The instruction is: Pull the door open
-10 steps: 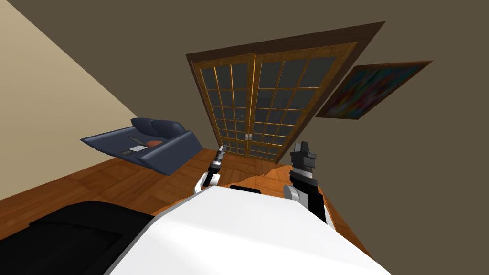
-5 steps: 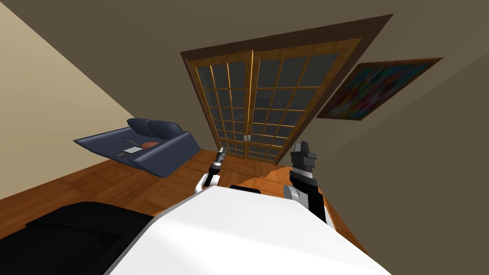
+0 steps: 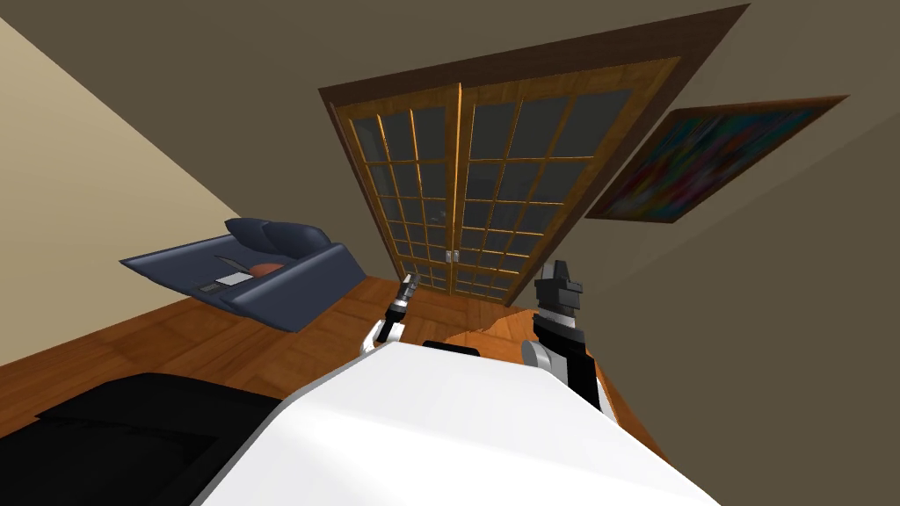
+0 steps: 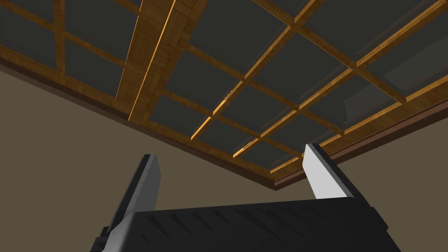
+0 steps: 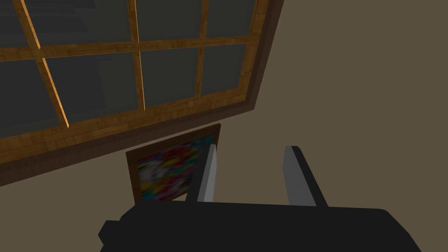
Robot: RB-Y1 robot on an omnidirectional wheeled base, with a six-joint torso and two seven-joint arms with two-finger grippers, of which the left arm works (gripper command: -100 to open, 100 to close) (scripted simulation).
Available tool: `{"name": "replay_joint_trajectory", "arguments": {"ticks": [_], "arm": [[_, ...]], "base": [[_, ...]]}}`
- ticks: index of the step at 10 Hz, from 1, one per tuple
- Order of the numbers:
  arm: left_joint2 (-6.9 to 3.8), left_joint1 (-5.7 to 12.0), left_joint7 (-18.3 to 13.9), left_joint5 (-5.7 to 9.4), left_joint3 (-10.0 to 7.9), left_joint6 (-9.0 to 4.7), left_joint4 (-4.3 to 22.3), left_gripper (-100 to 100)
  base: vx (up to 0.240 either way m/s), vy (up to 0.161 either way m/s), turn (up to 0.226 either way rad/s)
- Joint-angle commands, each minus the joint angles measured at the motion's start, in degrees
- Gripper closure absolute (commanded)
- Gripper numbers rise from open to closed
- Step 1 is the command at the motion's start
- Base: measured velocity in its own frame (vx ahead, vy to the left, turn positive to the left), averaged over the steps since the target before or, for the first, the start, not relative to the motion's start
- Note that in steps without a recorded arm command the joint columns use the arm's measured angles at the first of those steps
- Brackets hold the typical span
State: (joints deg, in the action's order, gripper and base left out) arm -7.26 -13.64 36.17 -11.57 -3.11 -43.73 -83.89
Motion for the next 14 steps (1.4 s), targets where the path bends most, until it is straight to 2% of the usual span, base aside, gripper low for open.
{"name": "replay_joint_trajectory", "arguments": {"ticks": [1,14], "arm": [[-0.07,0.33,1.99,-0.25,-0.2,-0.25,1.86,-100],[-0.85,5.26,15.98,-1.8,-2.29,-2.66,18.83,-100]], "base": [[0.11,-0.038,-0.004],[0.101,-0.049,-0.004]]}}
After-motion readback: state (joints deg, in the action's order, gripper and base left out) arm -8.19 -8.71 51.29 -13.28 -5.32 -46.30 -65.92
